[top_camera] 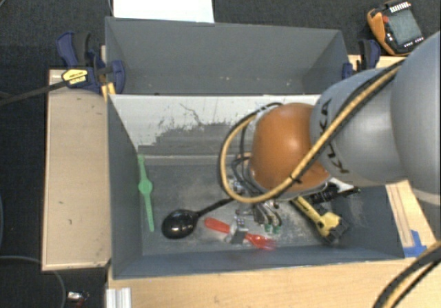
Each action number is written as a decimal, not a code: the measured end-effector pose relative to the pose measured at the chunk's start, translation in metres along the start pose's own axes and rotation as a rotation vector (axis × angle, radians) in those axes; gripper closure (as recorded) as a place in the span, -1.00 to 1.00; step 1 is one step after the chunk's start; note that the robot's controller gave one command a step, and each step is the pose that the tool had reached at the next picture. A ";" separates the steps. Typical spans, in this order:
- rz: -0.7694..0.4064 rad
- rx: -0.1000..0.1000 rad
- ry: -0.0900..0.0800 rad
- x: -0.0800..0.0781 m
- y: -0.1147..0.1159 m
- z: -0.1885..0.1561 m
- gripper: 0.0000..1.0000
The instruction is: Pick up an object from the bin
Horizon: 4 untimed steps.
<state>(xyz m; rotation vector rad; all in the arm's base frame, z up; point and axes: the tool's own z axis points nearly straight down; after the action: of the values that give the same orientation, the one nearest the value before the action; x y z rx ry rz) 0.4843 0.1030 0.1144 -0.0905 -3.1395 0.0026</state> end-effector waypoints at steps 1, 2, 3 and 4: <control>-0.229 -0.013 -0.018 0.008 0.036 0.046 -1.00; 0.061 -0.002 -0.011 0.007 0.018 0.044 1.00; 0.061 -0.002 -0.011 0.007 0.018 0.044 1.00; 0.063 -0.001 -0.007 0.008 0.018 0.022 1.00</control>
Offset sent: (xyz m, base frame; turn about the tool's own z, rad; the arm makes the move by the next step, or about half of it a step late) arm -0.0069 0.0187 -0.0444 0.0585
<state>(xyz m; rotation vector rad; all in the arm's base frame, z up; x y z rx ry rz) 0.4775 0.1215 0.0924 -0.1904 -3.1425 0.0011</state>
